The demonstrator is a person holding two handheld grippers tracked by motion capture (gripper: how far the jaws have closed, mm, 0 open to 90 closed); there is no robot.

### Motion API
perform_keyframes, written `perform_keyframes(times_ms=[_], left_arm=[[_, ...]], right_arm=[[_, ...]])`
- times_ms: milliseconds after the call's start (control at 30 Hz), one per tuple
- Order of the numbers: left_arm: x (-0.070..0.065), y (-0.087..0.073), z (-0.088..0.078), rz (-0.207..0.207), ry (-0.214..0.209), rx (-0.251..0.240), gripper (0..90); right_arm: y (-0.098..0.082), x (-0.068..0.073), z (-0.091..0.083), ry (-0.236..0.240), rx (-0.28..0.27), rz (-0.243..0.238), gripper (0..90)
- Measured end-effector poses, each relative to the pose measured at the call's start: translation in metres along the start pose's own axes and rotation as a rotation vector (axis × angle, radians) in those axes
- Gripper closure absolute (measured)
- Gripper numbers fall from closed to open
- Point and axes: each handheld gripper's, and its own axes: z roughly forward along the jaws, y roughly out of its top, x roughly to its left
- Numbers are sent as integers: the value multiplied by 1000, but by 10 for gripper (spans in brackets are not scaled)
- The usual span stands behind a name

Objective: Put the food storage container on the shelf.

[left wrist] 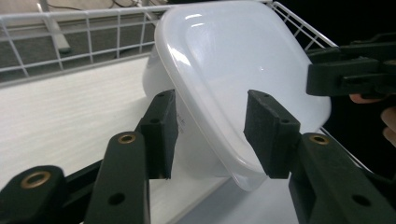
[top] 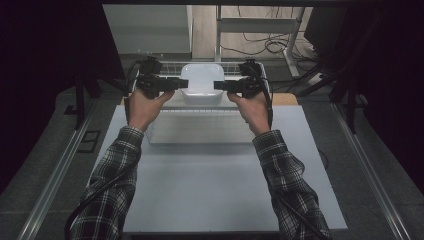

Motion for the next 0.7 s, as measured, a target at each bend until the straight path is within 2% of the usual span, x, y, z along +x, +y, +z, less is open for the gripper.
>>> perform_keyframes(times_ms=[200,300,367,400,433,467,533,600,700], left_arm=[[3,4,7,2,36,-13,526],[3,3,8,12,50,-24,479],[-1,1,8,61,89,-43,459],[-1,1,8,61,89,-43,428],[-4,0,8,88,115,-56,428],[-5,0,7,114,97,-80,361],[-7,-1,5,114,60,-95,314],[-11,-1,5,116,20,-93,249],[-16,-5,5,140,-15,-81,180]], right_arm=[[2,2,3,-77,-31,-28,446],[3,3,4,-103,-40,-44,429],[3,3,5,-111,-45,-53,412],[3,3,5,-118,-48,-60,400],[3,3,5,-118,-48,-60,400],[3,4,4,-117,-48,-77,341],[2,4,3,-95,-60,-82,280],[2,5,2,-70,-83,-99,203],[-1,8,3,-61,-83,-134,106]])
